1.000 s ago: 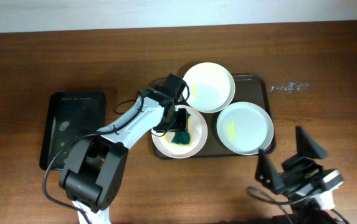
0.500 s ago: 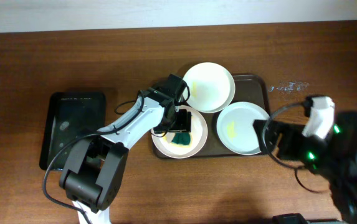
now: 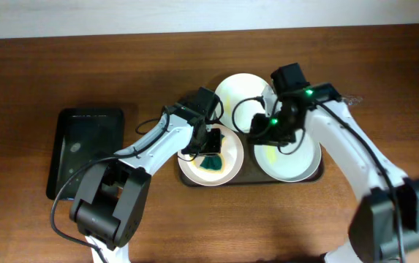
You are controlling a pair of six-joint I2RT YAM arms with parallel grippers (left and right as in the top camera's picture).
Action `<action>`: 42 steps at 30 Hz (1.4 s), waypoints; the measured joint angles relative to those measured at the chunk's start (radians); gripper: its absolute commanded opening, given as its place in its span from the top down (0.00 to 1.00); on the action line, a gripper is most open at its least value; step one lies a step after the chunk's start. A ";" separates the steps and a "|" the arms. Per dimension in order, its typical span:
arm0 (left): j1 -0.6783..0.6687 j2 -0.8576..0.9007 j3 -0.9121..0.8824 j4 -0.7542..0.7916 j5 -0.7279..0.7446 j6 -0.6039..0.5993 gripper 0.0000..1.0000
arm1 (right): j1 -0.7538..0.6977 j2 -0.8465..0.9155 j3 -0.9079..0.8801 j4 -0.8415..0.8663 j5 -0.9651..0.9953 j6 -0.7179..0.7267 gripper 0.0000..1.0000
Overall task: Clean dirty plates on tray and stack at the side
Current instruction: 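Scrub the front-left plate with the sponge while the right gripper holds it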
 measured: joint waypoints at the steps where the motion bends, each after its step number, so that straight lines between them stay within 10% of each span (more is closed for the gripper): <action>1: 0.000 0.000 0.000 0.000 0.000 0.000 0.69 | 0.001 0.043 0.000 0.020 0.000 0.000 0.62; 13: 0.000 0.000 0.000 0.002 0.000 -0.063 0.76 | 0.051 0.191 -0.009 0.159 0.046 -0.005 0.61; 21: 0.000 0.000 0.000 0.001 0.000 -0.167 0.79 | 0.053 0.195 -0.136 0.314 0.065 0.021 0.78; 26: -0.004 0.000 0.000 0.001 0.000 -0.174 0.66 | 0.055 0.195 -0.164 0.359 0.052 0.026 0.95; 29: -0.007 0.000 0.000 0.006 0.000 -0.182 0.36 | 0.058 0.195 -0.200 0.423 0.037 0.052 0.96; 32: -0.009 0.000 0.000 0.009 -0.003 -0.186 0.97 | 0.059 0.191 -0.220 0.449 0.030 0.062 0.96; 42: -0.042 0.000 0.003 -0.096 -0.286 -0.185 1.00 | 0.059 0.191 -0.221 0.435 0.019 0.072 0.96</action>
